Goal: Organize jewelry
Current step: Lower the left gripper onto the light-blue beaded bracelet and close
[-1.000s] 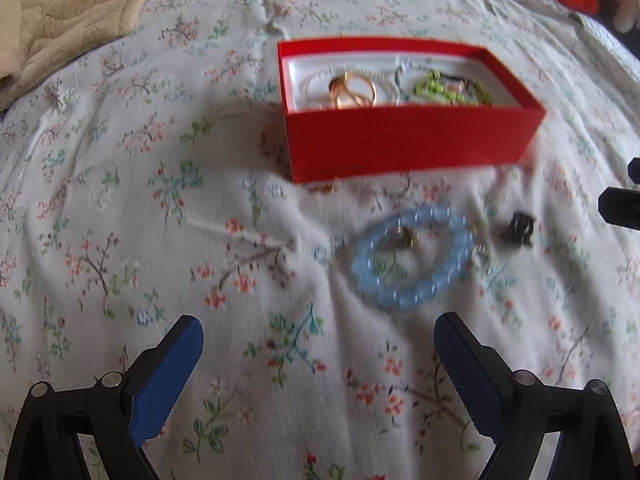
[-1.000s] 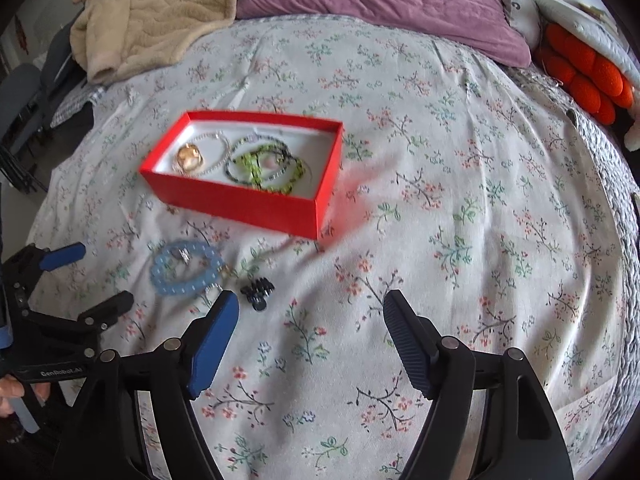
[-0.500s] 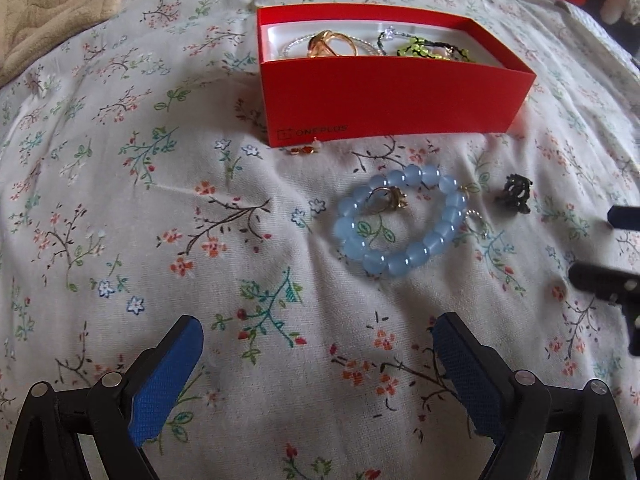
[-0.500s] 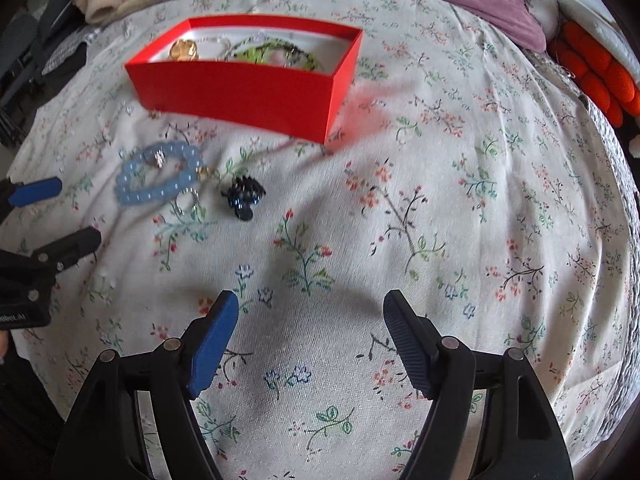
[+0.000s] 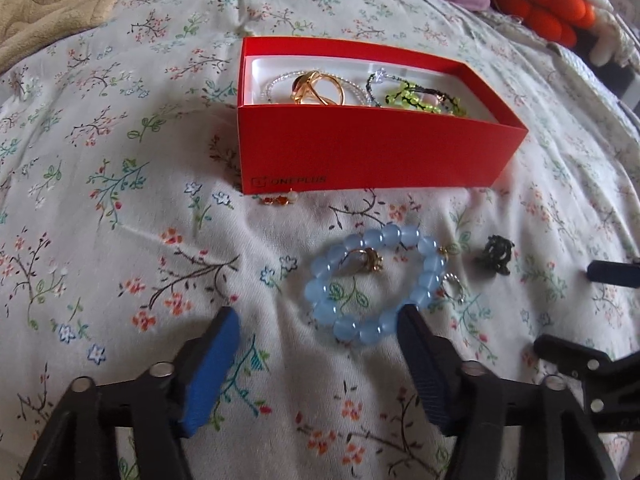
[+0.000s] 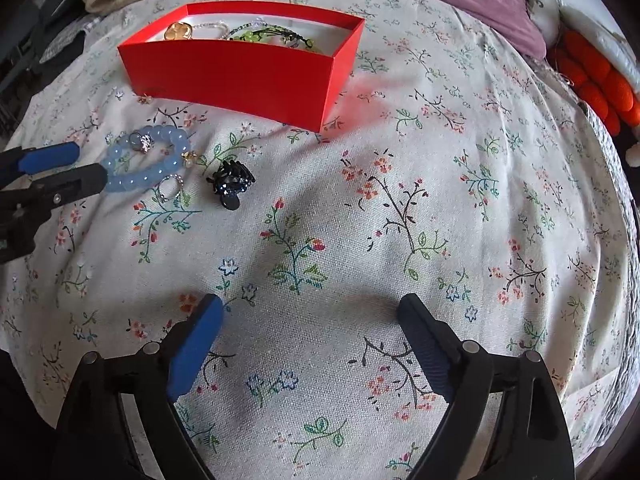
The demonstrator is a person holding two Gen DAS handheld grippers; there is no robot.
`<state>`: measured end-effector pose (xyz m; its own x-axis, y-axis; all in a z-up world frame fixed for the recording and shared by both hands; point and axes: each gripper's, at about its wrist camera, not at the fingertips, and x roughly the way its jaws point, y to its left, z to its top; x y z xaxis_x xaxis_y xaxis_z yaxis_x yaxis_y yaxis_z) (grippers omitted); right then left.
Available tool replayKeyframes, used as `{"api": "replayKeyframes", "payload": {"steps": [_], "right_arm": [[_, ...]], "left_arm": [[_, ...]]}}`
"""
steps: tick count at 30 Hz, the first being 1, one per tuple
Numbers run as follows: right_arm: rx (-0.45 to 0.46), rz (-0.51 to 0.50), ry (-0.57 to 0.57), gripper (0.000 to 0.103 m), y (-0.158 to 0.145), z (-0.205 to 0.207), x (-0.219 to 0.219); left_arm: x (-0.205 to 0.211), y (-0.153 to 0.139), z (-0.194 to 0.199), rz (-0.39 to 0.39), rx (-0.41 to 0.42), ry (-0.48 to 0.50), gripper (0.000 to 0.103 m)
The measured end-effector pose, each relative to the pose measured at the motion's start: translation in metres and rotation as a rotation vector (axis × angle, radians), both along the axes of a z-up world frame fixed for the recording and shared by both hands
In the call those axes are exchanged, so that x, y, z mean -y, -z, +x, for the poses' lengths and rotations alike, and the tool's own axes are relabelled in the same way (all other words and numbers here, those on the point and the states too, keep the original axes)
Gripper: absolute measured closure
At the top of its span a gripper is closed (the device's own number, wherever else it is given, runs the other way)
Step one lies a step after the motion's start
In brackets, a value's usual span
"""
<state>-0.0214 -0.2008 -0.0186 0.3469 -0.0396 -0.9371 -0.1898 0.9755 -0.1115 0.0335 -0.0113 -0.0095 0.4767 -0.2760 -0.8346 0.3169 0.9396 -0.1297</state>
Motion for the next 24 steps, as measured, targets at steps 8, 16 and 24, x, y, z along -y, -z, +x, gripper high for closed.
{"api": "replayKeyframes", "payload": {"steps": [8, 16, 24], "right_arm": [[0.000, 0.000, 0.000, 0.010, 0.001, 0.002, 0.002], [0.001, -0.003, 0.005, 0.008, 0.003, 0.003, 0.004], [-0.002, -0.005, 0.015, 0.006, 0.005, 0.009, 0.006]], "left_arm": [[0.008, 0.005, 0.009, 0.033, -0.013, -0.008, 0.054], [0.020, 0.012, 0.006, 0.155, -0.006, 0.010, 0.061], [0.011, 0.008, 0.003, 0.157, -0.015, -0.009, 0.095]]}}
